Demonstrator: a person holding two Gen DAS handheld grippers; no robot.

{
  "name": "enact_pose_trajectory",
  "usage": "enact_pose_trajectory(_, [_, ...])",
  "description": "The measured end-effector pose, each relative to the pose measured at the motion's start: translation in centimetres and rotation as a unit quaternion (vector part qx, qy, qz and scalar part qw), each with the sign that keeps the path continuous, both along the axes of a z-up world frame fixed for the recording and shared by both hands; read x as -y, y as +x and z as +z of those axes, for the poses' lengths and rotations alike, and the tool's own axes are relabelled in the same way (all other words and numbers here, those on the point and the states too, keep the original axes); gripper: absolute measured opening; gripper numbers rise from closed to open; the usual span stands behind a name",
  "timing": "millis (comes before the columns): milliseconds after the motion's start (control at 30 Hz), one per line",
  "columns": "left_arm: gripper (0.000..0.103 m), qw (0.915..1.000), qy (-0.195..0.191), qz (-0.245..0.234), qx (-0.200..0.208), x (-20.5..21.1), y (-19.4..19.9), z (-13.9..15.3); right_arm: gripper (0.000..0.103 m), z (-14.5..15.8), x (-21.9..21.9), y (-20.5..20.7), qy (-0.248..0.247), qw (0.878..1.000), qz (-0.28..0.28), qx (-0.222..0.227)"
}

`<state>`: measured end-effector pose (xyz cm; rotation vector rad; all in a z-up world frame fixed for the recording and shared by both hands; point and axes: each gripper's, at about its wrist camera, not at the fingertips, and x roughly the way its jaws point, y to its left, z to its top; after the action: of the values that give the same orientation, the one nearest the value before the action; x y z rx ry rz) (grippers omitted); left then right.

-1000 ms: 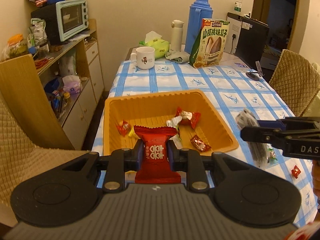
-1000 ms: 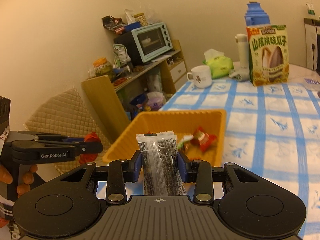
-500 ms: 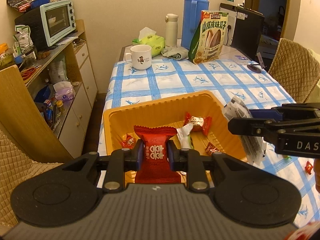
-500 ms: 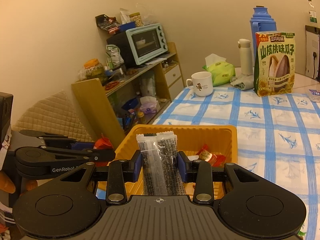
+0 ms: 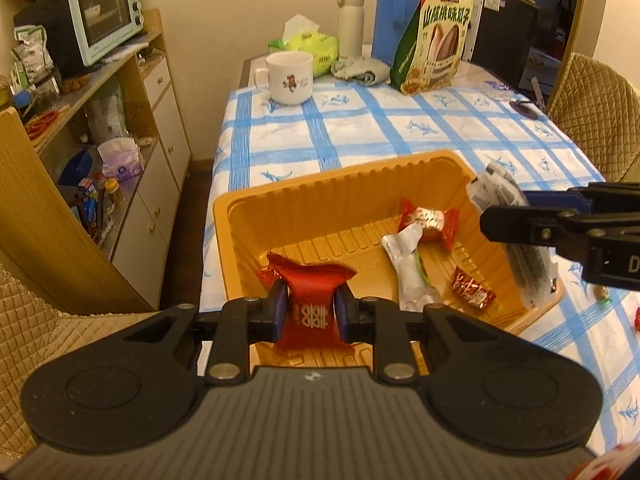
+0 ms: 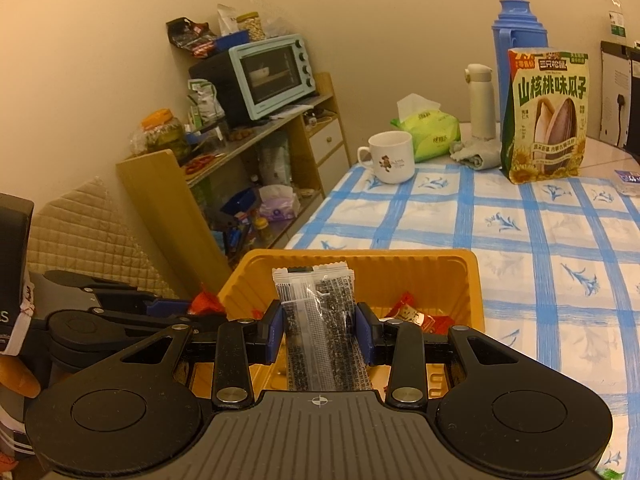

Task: Organize snacks
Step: 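Open both grippers to drop the red and seaweed packets into the basket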

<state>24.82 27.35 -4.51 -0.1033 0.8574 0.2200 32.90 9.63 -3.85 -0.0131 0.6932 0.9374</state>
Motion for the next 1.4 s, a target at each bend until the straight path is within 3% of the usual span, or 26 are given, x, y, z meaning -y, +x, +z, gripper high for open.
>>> enact_pose_trajectory(267, [0.024,0.9999,-0.006,-0.014,-0.008,-0.6,0.9,-0.8,0.038,-0.9,-1.1,0.8,-0.006,1.000,-0.011,-0.014])
enact_pose_trajectory(867, [0.044,0.9997,-0.020,-0.009,-0.006,-1.5,0.8,-0.6,0.038,-2.9,-4.2,2.6,-0.010,0.998,-0.013,-0.069])
enact_pose_trajectory(1067, [0.054,0.9997,-0.023,-0.005,-0.007,-1.4,0.4,-0.7,0.053,-3.2,-3.9,2.9,-0.013,0.997,-0.025,-0.078])
enact_pose_trajectory(1400, [0.065,0.9997,-0.023,-0.004,0.002,-0.5,-0.8,0.1,0.062,-2.5,-1.7,2.5,-0.015,0.996,-0.045,-0.074])
